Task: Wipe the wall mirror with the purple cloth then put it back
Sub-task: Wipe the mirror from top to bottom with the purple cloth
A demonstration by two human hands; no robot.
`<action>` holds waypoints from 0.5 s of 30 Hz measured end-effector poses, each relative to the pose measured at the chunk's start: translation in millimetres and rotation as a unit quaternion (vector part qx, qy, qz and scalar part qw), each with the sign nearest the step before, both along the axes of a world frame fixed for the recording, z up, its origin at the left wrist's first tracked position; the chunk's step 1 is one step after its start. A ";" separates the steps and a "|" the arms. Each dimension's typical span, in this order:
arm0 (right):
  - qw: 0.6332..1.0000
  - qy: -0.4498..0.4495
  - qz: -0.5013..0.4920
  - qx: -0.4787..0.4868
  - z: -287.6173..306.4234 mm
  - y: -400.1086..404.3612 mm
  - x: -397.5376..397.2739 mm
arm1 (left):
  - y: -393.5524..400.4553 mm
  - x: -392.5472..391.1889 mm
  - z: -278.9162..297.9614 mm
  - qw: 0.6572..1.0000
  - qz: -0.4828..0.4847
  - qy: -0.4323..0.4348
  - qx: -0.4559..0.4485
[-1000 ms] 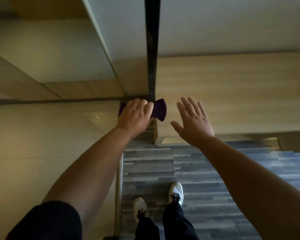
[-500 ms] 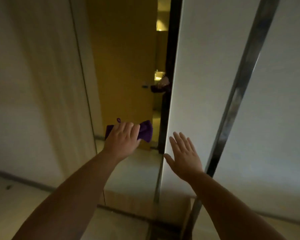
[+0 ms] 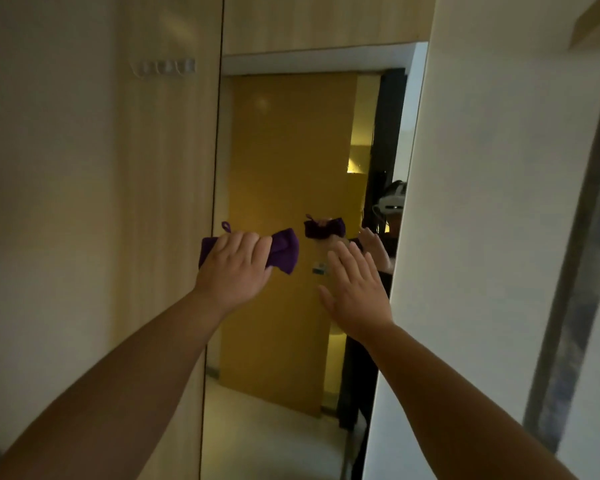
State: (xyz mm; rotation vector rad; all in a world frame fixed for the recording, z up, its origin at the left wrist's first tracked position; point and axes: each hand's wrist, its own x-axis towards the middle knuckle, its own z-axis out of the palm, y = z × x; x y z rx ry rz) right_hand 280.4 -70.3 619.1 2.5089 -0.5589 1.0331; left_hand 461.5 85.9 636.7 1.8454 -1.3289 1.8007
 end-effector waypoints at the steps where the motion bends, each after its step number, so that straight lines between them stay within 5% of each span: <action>1: 1.000 -0.005 0.002 -0.003 7.8 -9.1 11.0 | -7.7 10.1 6.0 1.000 0.004 0.003 0.000; 15: 0.991 -0.062 -0.058 -0.106 127.2 -100.4 146.1 | -92.9 157.4 124.5 0.997 -0.025 -0.012 -0.068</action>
